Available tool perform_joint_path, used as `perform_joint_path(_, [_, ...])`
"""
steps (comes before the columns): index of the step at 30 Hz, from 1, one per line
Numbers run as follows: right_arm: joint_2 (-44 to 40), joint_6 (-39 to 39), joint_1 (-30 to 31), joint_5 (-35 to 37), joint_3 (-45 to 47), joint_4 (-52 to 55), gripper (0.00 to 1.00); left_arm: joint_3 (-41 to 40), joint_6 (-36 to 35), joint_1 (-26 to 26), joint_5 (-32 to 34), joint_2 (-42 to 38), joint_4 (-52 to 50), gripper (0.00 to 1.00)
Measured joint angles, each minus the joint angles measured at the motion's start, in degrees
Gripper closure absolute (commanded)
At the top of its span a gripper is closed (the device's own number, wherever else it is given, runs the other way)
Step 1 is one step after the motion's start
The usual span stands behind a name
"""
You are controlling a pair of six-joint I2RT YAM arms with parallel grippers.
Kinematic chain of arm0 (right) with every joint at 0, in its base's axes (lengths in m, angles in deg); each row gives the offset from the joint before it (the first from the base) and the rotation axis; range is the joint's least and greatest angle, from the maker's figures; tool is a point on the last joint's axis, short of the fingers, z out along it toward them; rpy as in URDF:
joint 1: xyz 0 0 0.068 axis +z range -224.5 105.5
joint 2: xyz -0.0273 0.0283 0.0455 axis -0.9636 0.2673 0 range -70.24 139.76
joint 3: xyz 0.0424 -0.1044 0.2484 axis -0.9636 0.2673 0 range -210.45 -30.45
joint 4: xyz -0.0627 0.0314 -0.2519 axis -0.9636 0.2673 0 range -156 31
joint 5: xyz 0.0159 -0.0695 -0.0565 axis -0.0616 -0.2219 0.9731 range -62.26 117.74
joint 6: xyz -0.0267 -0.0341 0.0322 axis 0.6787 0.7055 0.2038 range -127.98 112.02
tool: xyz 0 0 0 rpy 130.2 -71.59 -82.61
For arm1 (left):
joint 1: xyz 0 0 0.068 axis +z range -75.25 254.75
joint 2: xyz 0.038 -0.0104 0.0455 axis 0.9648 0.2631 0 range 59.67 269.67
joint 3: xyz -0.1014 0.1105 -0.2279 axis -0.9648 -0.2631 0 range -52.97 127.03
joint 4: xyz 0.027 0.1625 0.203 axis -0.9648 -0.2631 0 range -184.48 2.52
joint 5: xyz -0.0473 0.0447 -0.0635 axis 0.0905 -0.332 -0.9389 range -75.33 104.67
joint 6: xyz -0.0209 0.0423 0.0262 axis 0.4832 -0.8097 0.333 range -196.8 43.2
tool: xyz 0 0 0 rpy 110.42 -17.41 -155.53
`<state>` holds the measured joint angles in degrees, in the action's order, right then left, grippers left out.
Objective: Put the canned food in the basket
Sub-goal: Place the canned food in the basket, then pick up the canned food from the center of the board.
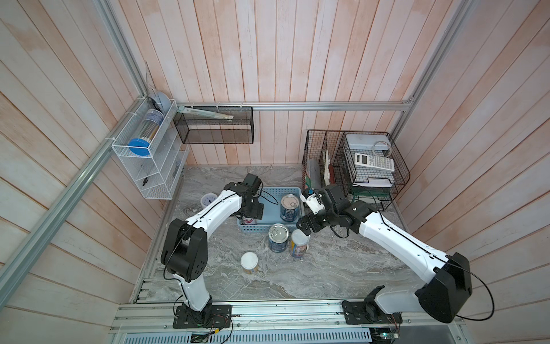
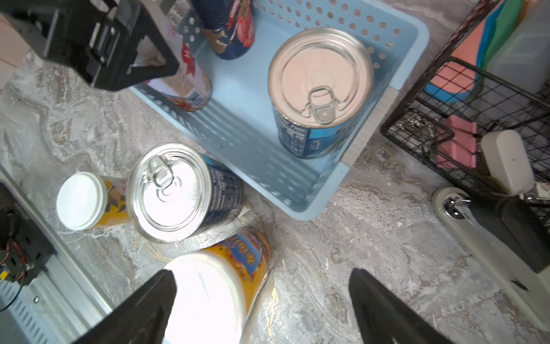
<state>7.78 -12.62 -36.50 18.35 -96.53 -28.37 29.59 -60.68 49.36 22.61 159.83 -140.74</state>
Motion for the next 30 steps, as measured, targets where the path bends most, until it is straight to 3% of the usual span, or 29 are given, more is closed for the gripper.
perform_joint_path(12, [0.3,-0.5,3.6,1.3,4.1,-0.6,0.02,-1.6,2.4,1.2,0.5,-15.5,3.7,0.0])
perform_joint_path(19, [0.8,-1.4,4.9,1.7,4.0,-1.8,0.02,-7.0,2.6,3.1,1.4,-18.1,3.9,0.0])
perform_joint_path(30, [-0.9,-1.5,6.3,2.0,4.4,-1.5,0.02,-9.2,3.2,4.0,1.4,-20.7,4.9,0.0])
